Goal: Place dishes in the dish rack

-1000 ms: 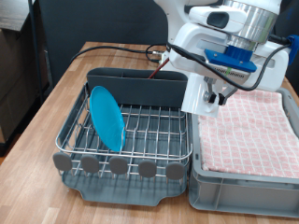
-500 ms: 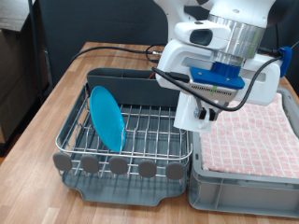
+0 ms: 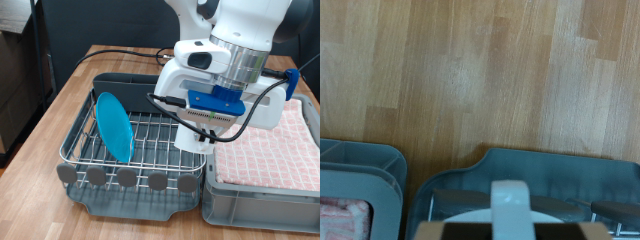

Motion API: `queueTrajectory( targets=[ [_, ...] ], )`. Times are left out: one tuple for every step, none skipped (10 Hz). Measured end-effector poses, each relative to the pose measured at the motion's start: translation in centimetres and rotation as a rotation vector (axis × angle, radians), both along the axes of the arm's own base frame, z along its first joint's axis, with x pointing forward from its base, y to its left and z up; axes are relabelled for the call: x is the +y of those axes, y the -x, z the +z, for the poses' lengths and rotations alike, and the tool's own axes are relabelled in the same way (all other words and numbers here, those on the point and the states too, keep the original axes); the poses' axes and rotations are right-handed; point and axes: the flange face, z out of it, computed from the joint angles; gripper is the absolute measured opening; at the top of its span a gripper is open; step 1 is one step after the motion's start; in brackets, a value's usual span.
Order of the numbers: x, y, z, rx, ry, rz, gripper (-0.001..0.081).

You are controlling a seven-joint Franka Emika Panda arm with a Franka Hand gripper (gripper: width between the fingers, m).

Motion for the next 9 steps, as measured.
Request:
queueTrajectory(
  targets=[
    [-0.4,-0.1,-0.6,0.008,0.003,-0.002,0.0072],
    [-0.8,-0.2,-1.2,0.014,0.004,0.001,0.0072],
    [-1.1,-0.4,-1.8,0.015,-0.004,0.01,0.0072],
    [-1.3,-0.6,-2.4,0.013,-0.019,0.021,0.0072],
    [-1.5,-0.8,-2.9,0.01,-0.038,0.028,0.0072],
    [-1.5,-1.1,-3.4,0.011,-0.066,0.029,0.0072],
    [-1.6,-1.3,-3.8,0.015,-0.097,0.028,0.0072],
    [-1.7,-1.5,-4.2,0.019,-0.126,0.025,0.0072],
    [-1.7,-1.6,-4.6,0.022,-0.144,0.022,0.0072]
  ],
)
